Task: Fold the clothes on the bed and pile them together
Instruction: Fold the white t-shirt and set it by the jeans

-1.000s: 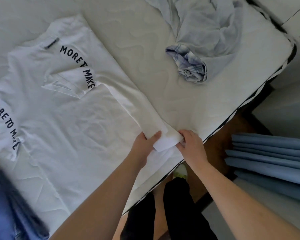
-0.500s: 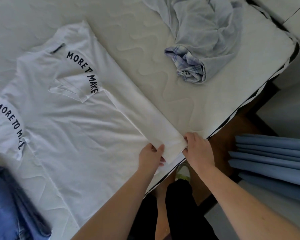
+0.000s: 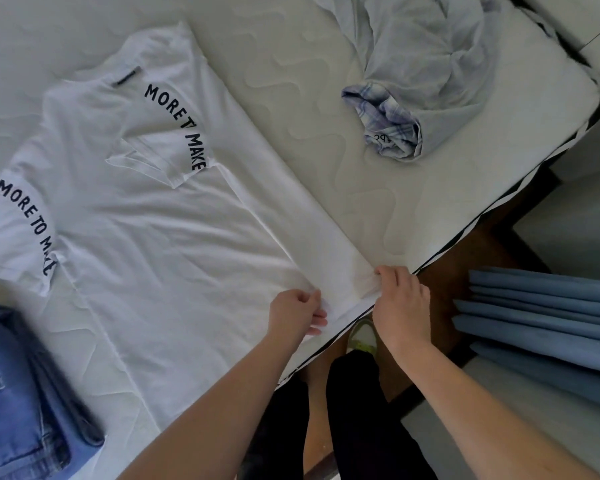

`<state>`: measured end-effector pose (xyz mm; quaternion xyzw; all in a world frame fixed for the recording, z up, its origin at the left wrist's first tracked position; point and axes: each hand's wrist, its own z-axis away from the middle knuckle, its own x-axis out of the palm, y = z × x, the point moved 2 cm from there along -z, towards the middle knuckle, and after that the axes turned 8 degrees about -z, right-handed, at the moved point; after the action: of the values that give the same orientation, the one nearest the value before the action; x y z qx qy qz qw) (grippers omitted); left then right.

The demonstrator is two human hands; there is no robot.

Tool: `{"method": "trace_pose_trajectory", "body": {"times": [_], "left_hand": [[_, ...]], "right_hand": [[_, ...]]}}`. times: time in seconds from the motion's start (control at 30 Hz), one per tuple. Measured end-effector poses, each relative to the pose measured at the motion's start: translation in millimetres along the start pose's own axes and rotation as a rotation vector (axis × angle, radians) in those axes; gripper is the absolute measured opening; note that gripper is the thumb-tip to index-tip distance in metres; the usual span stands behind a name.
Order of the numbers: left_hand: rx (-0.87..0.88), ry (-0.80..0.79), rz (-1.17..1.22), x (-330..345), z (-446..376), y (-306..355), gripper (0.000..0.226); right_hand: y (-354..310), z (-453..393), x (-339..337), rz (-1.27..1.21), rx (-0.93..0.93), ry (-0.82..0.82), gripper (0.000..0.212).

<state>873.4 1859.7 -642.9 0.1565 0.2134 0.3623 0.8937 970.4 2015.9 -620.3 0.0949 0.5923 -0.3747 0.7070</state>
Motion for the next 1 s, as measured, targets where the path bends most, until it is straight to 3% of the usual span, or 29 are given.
{"method": "trace_pose_trajectory", "body": {"times": [0.13, 0.37, 0.5, 0.63, 0.8, 1.0], "left_hand": [[0.043, 0.048, 0.044, -18, 0, 0, 0.021], [0.186, 0.158, 0.058, -93, -27, 7, 0.021], [0.233, 0.252, 0.13, -153, -46, 20, 0.015], [0.282, 0.322, 0.13, -210, -58, 34, 0.014], [0.29, 0.46, 0.19, -257, -85, 58, 0.036], [0.371, 0.72, -0.084, -305, -123, 105, 0.018]], "right_hand": [[-30, -10, 0, -0.072, -0.181, -0.051, 0.036], [-127, -76, 25, -0.158, -0.367, -0.145, 0.036], [-169, -106, 29, -0.117, -0.381, -0.132, 0.032], [-197, -121, 23, -0.08, -0.356, -0.125, 0.042], [-227, -159, 18, -0.174, -0.35, -0.238, 0.049], [-265, -226, 19, -0.195, -0.409, -0.24, 0.054]]}}
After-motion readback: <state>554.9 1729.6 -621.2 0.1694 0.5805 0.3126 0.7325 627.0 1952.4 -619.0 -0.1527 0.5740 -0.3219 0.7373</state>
